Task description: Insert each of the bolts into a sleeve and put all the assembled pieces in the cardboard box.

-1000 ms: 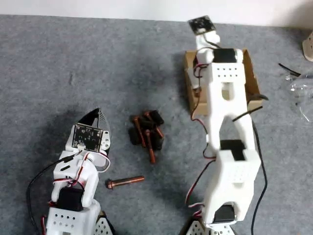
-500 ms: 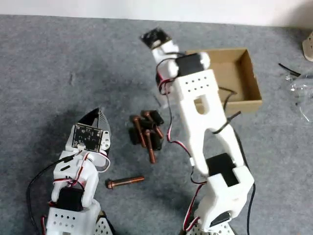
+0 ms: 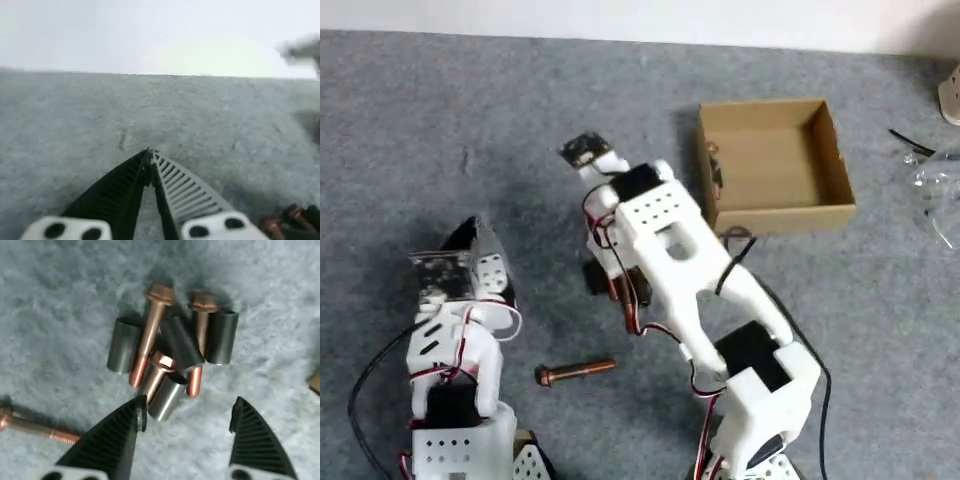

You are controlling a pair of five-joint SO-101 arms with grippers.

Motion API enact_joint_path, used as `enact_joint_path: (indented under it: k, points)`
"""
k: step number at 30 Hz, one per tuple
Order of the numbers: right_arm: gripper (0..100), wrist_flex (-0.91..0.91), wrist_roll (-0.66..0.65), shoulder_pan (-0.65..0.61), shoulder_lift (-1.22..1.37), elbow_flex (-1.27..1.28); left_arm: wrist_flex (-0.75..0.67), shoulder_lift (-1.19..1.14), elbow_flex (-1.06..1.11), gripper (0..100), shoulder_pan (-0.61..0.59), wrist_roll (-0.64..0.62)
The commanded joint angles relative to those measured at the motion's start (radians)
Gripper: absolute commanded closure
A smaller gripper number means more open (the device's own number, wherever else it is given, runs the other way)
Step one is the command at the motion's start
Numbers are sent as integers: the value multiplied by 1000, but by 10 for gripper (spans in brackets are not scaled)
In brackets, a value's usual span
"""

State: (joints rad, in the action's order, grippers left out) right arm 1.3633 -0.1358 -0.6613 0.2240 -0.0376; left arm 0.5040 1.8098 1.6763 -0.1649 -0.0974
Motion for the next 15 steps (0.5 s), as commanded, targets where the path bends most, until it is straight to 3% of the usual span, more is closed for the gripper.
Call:
enact_joint_path:
  k: [1, 8, 15]
  points:
    - [756, -82, 26, -10, -47, 51, -28, 16, 19, 976, -19, -34]
    - [756, -193, 20, -5, -45, 154, -32, 16, 19, 976, -19, -34]
    - [756, -325, -184, -10, -44, 171, -29, 16, 19, 976, 2, -32]
